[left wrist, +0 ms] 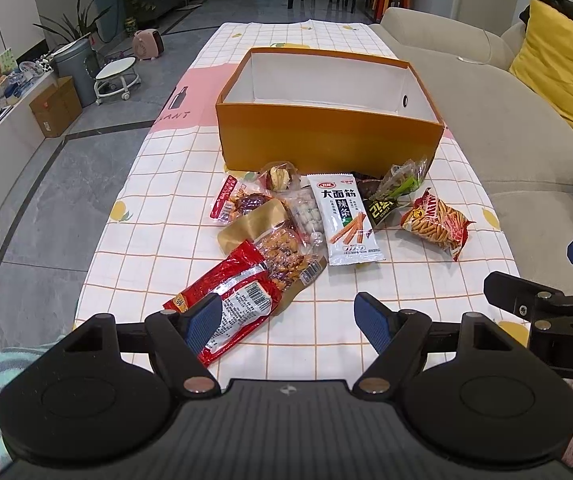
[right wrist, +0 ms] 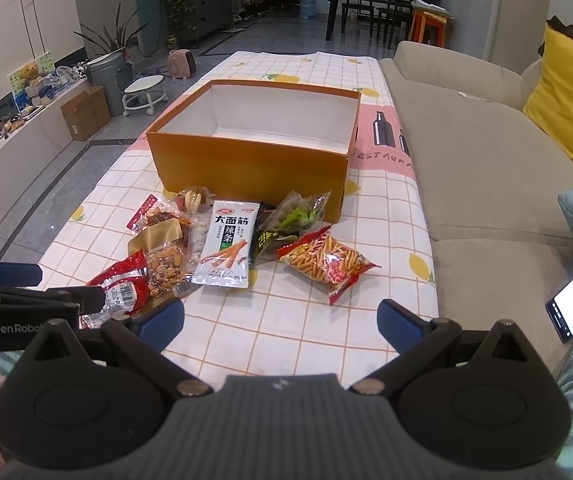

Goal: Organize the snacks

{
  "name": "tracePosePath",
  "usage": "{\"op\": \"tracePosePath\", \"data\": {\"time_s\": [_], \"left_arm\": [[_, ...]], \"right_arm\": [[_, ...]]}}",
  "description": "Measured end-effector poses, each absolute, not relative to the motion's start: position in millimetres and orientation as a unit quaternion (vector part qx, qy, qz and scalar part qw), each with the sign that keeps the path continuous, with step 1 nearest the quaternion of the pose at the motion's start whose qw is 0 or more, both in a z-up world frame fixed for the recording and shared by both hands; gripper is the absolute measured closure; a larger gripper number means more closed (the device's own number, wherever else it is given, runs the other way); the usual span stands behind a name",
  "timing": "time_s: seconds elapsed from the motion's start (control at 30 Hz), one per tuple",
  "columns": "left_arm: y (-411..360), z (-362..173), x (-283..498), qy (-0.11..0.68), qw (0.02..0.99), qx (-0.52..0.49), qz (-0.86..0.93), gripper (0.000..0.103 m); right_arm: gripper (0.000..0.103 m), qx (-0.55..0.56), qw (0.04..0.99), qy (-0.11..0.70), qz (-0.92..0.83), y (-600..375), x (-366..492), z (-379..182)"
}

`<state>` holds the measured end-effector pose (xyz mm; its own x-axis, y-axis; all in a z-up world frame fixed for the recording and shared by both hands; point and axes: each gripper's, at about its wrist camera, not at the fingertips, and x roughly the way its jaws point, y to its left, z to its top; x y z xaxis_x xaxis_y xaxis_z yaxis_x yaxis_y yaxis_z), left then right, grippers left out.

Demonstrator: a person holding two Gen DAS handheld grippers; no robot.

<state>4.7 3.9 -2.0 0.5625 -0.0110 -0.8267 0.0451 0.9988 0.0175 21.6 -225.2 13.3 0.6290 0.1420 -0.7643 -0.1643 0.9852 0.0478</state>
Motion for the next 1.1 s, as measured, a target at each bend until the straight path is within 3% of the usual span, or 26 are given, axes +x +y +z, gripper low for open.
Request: {"op": "tracePosePath", "data": {"time_s": [1.1], "left_arm": [[3.2,1.3,3.4,0.465,0.885,0.009,-0.018,0.015]], "right_arm": [[0.004,-0.009,0.901,0.425,0.089,-225.3,23.0,12.1]]}}
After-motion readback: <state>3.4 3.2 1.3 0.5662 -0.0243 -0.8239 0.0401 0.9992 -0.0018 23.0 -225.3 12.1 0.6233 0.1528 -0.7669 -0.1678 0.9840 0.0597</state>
